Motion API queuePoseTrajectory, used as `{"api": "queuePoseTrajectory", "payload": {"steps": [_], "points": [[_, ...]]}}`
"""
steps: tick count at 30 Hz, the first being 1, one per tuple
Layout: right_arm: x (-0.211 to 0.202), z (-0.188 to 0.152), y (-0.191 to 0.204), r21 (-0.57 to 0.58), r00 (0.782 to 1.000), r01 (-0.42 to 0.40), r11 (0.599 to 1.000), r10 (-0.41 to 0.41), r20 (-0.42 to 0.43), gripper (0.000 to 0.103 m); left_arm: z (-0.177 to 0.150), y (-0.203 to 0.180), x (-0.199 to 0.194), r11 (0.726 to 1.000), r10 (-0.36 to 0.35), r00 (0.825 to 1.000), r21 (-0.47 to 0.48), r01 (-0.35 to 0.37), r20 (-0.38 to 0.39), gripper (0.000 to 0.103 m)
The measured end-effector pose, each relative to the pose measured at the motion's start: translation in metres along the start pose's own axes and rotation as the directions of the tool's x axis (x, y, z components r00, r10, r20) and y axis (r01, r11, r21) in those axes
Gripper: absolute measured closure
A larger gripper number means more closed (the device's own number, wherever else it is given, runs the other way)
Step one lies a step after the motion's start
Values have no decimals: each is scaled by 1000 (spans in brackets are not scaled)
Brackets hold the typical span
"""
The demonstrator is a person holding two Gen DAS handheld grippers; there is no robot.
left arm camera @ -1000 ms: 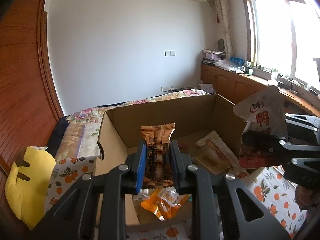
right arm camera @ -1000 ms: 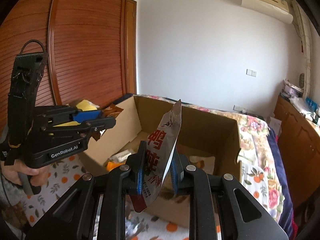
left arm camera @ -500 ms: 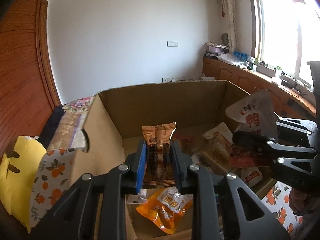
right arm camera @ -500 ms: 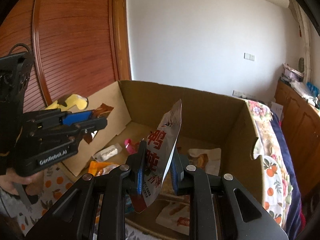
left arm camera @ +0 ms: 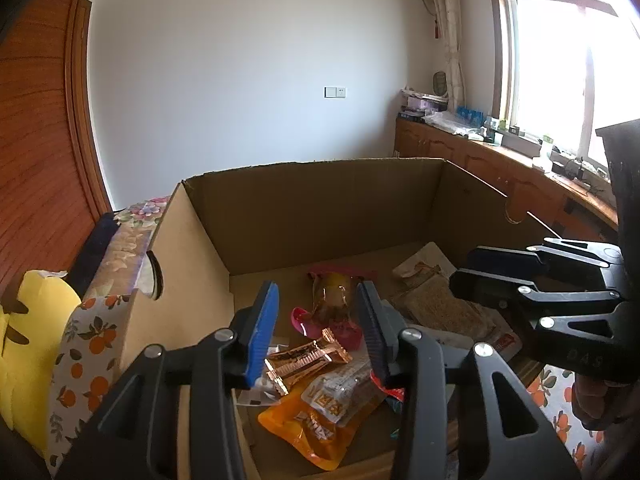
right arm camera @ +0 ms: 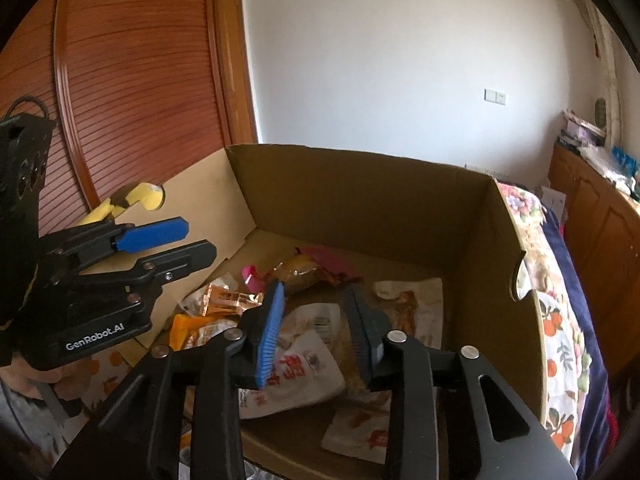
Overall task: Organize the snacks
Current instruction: 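Open both grippers to drop the brown bar and duck-neck pouch into the box, then move both grippers back from the box to the foil packets on the bed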
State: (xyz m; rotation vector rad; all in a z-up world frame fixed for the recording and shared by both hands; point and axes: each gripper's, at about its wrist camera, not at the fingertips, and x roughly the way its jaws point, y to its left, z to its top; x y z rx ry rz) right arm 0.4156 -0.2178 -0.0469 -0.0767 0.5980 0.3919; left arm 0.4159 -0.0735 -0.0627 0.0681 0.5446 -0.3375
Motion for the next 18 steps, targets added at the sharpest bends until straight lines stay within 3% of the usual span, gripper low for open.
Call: {"api": "queuePoseTrajectory", "payload": {"steps": [13,18], "points": [[-52,-5,1,17,997,61,998,-62,47,69,-2,3,-2,1000,-6,1000,-9,6,10,59],[-74,-12,7,14,994,96,995,-96,41,69,-1,-7,-11,999,15,1000,40,-16,25,58]]}}
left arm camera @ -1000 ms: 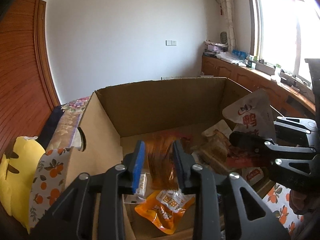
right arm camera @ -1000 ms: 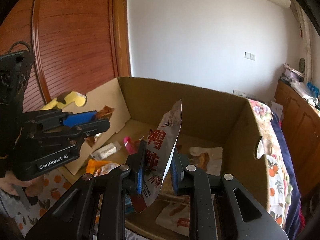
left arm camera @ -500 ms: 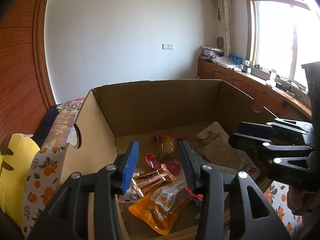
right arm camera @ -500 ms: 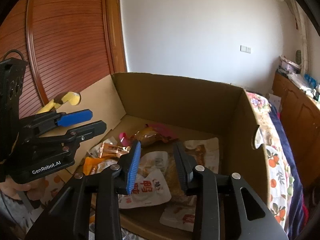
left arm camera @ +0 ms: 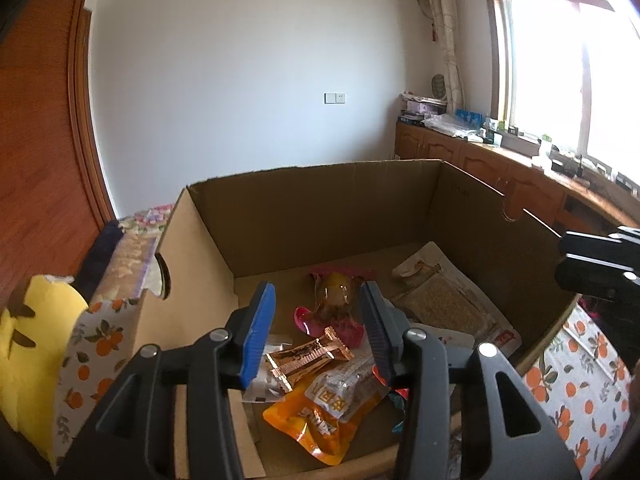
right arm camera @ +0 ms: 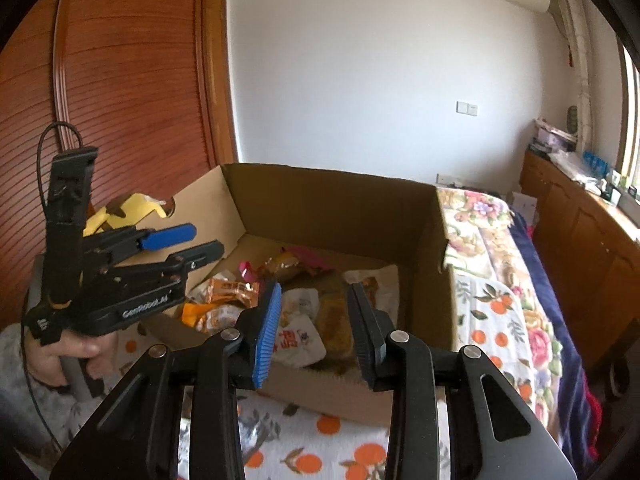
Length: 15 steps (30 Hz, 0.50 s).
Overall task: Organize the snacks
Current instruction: 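Move both grippers back from the box to the foil packets on the bed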
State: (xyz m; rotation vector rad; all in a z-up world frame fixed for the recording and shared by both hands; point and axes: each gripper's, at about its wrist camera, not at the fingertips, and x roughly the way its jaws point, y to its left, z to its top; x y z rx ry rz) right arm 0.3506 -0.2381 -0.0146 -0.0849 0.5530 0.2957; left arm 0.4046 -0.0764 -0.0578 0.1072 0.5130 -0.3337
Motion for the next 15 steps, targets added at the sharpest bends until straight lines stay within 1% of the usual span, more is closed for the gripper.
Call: {"api": "queuePoseTrajectory", "payload": {"steps": [3,6,9,12,14,15], "points": [[-13,-5,3,0,1000,9,1000,-9,-4,69,2,-8,-7,999,7,1000,38,-7,0,56],[-26,-10,10,-5,1000,7,1000,-7,-10,69,2,-14,-20,998,-11,1000,63,11,5,55],[-37,-17,19,-12,1000,1,1000,-1,-18,69,-1,-17,-35,998,-20,1000,65,18,16,54],[-44,-25,26,-8,999,-9,1000,9,-31,68,-6,-18,-47,997,-33,999,66,32,9,52],[-47,-31,30,-4,999,-18,1000,18,-41,67,-14,-18,-56,997,-36,999,68,36,-1,50],[-48,-33,31,-2,999,-19,1000,19,-45,67,-18,-18,-61,997,-41,999,66,40,7,49]]}}
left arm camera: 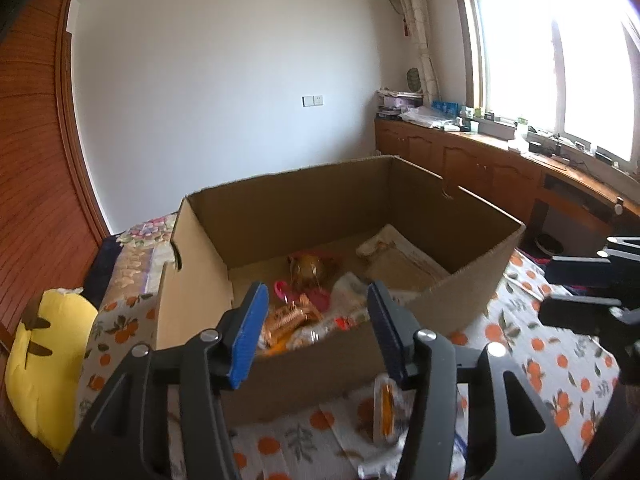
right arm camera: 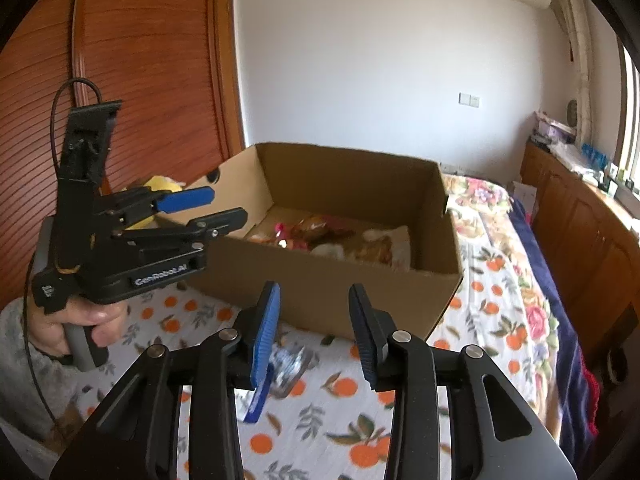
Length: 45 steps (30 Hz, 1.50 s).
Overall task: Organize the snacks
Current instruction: 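Move both grippers back from the box to the foil packets on the bed, then grasp the white foil packet with the left gripper while the right grasps the silver packet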
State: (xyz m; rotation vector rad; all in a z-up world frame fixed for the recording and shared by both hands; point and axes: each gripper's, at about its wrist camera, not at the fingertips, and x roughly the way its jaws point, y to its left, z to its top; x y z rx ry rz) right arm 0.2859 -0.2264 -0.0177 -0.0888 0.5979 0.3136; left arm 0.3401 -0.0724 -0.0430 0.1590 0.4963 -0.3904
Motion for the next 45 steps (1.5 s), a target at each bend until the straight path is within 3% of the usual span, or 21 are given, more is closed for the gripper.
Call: {"api": "queuePoseTrajectory", "payload": {"steps": [3,6,12,20,23,27,32,36,41,45], "points": [[-1,-10,2,9,1000,3,1000,-2,-17,67,-12,-2,-11,1000,-15,1000,13,15,-12,44],[-5,-18,2,21,1000,12,1000,-11,-28,66,-21,-9,-22,999,17,1000,51,-16,-7,40],[-14,-27,1,38,999,15,999,-14,-30,65,-33,-15,-35,998,-19,999,54,21,-37,40],[-21,-41,-1,53,999,16,998,-14,-46,63,-64,-40,-28,988,-72,990,127,88,-125,40],[-20,-48,-1,61,998,13,998,-9,-56,63,-74,-48,-16,980,-112,977,141,139,-183,40],[-17,-56,-2,78,998,6,997,-1,-69,63,-82,-52,4,968,-184,939,113,224,-290,40],[-15,-65,-6,107,997,-4,994,12,-77,63,-84,-50,17,964,-205,921,95,249,-331,40],[-10,-69,-10,120,996,-10,993,21,-92,62,-86,-51,25,954,-232,896,90,285,-379,36],[0,-73,-11,121,993,-13,993,27,-113,62,-89,-45,19,947,-260,869,67,315,-420,36],[7,-75,-12,125,992,-19,992,34,-122,61,-92,-45,10,942,-267,859,69,328,-437,36]]}}
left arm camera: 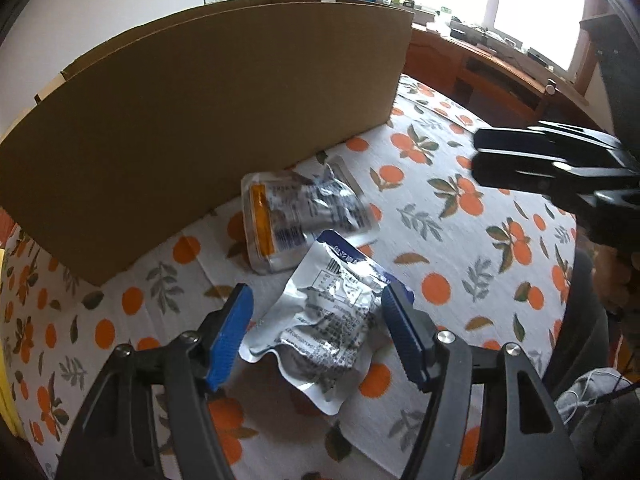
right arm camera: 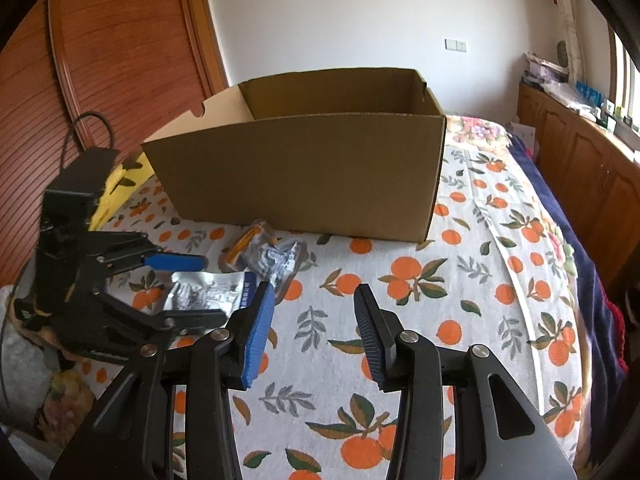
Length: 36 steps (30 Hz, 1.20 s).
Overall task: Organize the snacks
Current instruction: 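Grasp the white foil packet with the left gripper while the right grasps the silver packet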
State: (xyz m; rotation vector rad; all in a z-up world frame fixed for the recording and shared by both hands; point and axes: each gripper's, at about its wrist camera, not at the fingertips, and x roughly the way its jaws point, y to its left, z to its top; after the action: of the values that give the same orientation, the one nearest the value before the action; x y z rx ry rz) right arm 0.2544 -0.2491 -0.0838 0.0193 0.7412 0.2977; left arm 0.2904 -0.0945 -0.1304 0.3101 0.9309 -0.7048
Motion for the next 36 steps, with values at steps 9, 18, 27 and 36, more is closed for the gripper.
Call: {"api": "queuePoseTrajectory", "payload": {"steps": [9,18,27,36], "points": [[7,0,1,-8,1000,-4,1000,4,-11,61,-4,-17,-7,997,7,1000,79,-5,-22,35],[5,0,-2,-6,1000,0,1000,0,-8,61,-10,-20,2,994,35,998,105,-29,-53,29],[39,16,9,-90,997,-48,995,43,-60,56,-12,1,-6,999,38,999,20,-38,-12,46],[78,40,20,-160,982,-172,972,156,-104,44,-34,48,-38,991,66,997,-122,-62,36,46]]}}
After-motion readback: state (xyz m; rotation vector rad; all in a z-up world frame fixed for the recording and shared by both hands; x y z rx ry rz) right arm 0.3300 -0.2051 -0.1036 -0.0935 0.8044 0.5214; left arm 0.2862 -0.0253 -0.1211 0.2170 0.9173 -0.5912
